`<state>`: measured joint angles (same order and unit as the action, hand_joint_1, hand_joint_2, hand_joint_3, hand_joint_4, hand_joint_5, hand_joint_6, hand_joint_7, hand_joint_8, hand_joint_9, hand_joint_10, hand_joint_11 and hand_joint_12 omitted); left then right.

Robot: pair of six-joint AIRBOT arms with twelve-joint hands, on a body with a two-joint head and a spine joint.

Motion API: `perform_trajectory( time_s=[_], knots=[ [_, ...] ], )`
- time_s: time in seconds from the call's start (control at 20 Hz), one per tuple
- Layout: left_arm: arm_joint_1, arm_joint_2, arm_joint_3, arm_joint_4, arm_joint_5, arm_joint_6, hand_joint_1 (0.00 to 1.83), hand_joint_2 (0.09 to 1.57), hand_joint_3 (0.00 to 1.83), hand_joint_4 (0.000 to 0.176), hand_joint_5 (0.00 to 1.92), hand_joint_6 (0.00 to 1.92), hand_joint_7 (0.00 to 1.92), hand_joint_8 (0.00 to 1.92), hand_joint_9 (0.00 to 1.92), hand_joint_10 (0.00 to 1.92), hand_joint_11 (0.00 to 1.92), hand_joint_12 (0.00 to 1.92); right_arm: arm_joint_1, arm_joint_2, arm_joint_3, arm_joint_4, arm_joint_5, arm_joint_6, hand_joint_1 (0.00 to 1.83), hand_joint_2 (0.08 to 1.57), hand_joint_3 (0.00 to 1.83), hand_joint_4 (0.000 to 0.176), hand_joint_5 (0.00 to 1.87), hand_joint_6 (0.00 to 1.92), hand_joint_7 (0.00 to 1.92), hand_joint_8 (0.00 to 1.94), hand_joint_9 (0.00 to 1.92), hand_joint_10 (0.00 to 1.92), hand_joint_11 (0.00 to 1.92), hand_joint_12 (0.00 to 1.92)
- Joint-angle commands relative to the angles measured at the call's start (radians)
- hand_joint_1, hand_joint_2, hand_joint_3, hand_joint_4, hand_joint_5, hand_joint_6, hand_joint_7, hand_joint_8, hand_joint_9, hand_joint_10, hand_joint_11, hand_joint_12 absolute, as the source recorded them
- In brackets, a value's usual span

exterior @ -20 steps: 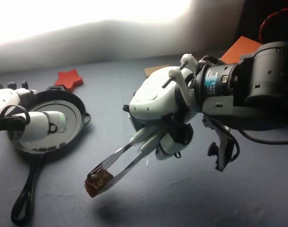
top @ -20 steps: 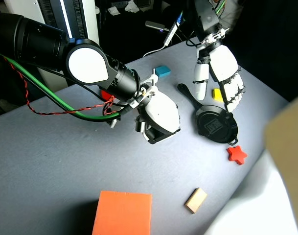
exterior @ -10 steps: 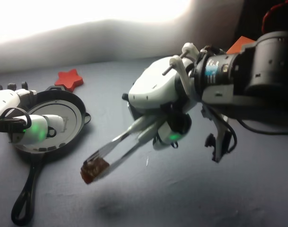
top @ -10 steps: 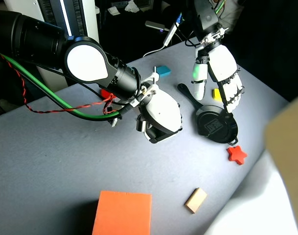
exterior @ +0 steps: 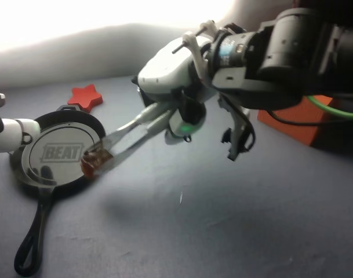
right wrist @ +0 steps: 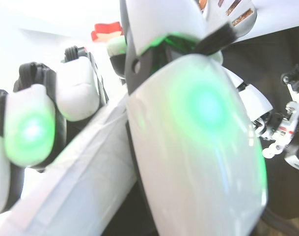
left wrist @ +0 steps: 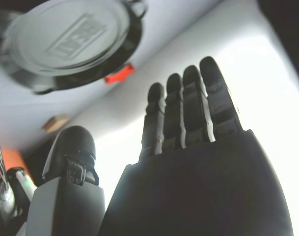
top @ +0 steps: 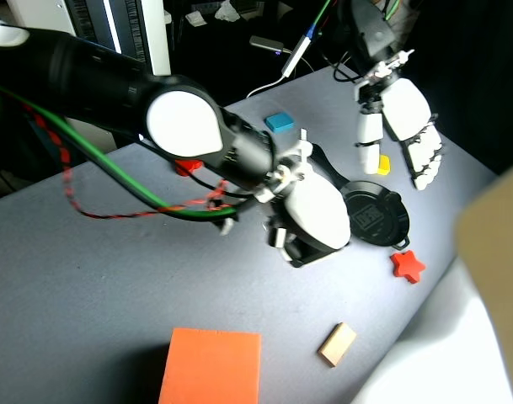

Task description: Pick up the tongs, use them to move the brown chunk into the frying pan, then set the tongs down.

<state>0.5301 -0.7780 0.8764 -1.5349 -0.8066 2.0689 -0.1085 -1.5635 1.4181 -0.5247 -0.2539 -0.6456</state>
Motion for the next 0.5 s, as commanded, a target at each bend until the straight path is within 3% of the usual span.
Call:
perform_trajectory(
  time_s=[0.0,0.45],
  knots=[
    [-0.001,0.012,0.009,0.055,-0.057,0.001,0.05,1.29,0.0,0.0,0.16,0.0,0.16,0.0,0.15,0.01,0.0,0.46,0.023,-0.002,0.018,-0.009,0.095,0.006,1.15,1.36,0.01,0.176,1.38,1.92,1.52,1.94,1.61,1.92,1.73,1.92],
    [0.01,0.011,0.01,0.048,-0.05,0.021,0.07,1.29,0.0,0.0,0.15,0.0,0.15,0.0,0.15,0.0,0.0,0.43,0.002,-0.107,0.213,-0.009,0.132,-0.02,1.19,1.32,0.0,0.176,1.35,1.92,1.5,1.94,1.59,1.92,1.72,1.92]
  ],
)
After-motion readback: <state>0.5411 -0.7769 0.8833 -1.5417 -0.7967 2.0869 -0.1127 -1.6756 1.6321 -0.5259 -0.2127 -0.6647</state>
